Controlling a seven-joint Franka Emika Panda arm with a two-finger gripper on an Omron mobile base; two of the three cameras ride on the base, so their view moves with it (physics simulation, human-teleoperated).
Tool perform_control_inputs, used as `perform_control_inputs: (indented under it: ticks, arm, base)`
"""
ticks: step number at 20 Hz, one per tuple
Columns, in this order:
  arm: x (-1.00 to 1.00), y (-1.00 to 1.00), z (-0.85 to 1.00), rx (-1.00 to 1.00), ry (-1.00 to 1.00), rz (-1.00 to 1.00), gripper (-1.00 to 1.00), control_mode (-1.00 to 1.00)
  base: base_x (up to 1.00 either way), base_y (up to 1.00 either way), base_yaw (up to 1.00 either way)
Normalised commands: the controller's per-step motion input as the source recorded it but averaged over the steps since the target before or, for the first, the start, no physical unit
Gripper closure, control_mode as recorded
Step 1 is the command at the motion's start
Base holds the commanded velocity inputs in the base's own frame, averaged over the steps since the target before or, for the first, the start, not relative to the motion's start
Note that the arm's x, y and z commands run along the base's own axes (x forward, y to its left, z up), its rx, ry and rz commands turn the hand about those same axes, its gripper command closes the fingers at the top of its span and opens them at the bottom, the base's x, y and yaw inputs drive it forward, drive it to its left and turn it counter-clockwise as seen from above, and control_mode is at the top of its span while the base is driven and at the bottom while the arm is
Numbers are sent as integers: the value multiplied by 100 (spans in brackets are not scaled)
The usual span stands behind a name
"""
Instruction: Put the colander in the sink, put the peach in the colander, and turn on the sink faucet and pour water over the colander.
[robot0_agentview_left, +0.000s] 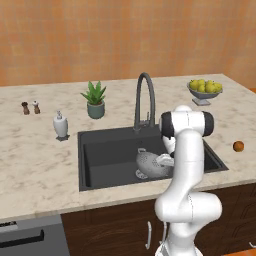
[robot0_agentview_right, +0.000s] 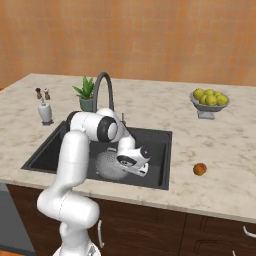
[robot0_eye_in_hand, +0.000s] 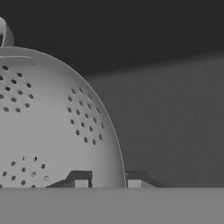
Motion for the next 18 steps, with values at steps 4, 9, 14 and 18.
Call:
perform_control_inputs:
  ticks: [4,9,14,18]
  arm:
    - [-8,0,9,0,-7,-8,-100,-100]
    - [-18,-1,57,2,-1,-5,-100,-100]
    - [-28,-25,98,9,0,-3,-100,-100]
    - [-42,-42,100,11,0,-2,-100,-100]
  base:
    - [0,0,0]
    - [0,0,0]
    - [0,0,0]
    - [0,0,0]
